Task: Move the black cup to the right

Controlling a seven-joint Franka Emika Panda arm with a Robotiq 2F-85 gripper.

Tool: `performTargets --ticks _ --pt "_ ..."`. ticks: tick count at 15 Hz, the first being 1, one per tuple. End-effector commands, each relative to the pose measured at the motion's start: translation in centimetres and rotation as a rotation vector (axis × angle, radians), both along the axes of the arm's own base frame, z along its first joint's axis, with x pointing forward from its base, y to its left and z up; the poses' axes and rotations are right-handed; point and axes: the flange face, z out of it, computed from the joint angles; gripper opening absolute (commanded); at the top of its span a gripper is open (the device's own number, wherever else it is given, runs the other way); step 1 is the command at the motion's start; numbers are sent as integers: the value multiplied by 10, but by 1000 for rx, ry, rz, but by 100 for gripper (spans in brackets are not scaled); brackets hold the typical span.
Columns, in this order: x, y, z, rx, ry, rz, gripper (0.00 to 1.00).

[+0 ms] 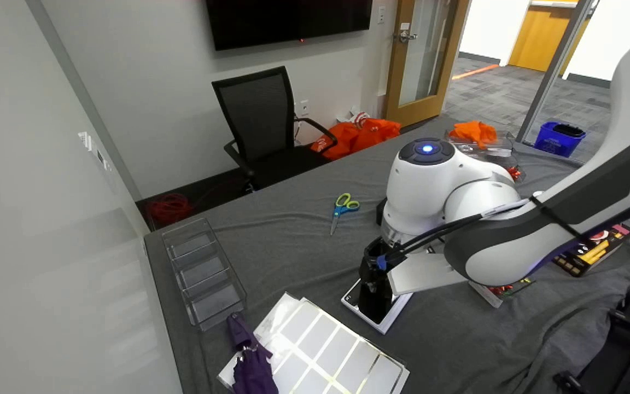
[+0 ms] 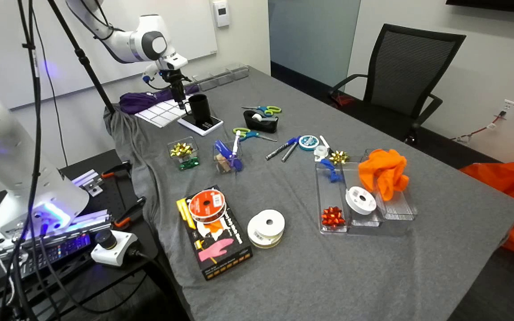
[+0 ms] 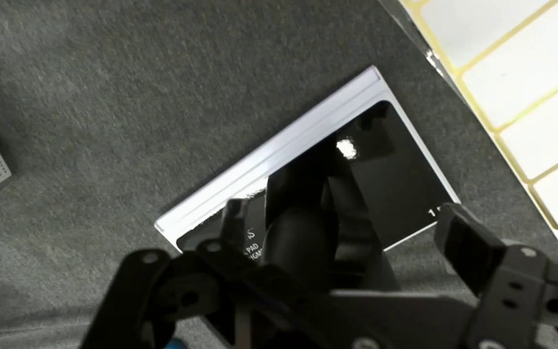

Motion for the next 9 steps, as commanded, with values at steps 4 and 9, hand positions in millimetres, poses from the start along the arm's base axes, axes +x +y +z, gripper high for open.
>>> performTargets --ticks 4,9 --pt "14 -3 -32 -48 -13 34 100" --pt "16 -1 -48 -66 -22 45 100"
